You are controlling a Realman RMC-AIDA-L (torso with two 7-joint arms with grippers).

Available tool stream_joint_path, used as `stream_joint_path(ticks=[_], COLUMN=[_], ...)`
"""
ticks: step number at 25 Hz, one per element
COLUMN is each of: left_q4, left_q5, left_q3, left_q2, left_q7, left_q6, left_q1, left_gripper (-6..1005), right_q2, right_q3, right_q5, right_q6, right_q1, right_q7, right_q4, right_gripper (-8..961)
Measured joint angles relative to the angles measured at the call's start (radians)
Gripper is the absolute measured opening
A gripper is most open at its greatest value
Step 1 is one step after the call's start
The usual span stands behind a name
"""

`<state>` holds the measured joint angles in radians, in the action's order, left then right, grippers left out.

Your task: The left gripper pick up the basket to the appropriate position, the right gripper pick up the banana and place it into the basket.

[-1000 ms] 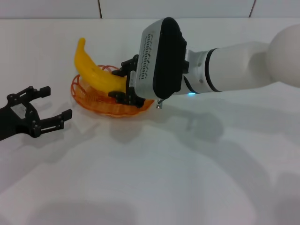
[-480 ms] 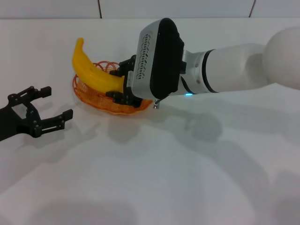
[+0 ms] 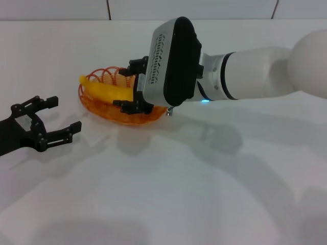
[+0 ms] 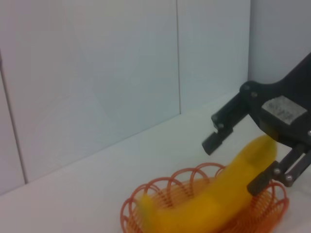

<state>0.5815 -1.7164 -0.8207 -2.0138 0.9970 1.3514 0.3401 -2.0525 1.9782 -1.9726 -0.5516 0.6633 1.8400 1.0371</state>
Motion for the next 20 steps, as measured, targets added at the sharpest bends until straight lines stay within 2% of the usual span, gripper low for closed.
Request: stream_joint_path(ticks=[3,7,11,14,20], left_q4=[0.0,0.0,0.0,0.0,0.0], left_q5=[-0.002,-0.002,-0.002,-0.002,-0.002], left_q3=[0.0,0.0,0.001,0.001,0.007], left_q2=[0.0,0.0,0.0,0.0,0.0], left_q7=[0.0,0.0,0.0,0.0,0.0], left_q6=[0.0,0.0,0.0,0.0,0.0], left_q1=[0.0,-0.003,-0.008,-0.009,-0.009], left_gripper=[907,907,907,907,907], right_q2=[0.001,0.008,0.012,0.011,0.013], right_q3=[0.001,-0.001,-0.035,-0.111,-0.263], right_q5=[0.0,-0.004,-0.007,0.014,0.18], right_q6=[0.013,0.006,-0.056,-0.171,-0.399], right_q1=[-0.018,-0.079,-0.146,-0.186,-0.228], right_q7=[0.0,-0.001,-0.016,-0.056,-0.212], right_q4=[0.024,0.107,0.191,0.222,0.204], right_gripper=[645,796,826,833,829])
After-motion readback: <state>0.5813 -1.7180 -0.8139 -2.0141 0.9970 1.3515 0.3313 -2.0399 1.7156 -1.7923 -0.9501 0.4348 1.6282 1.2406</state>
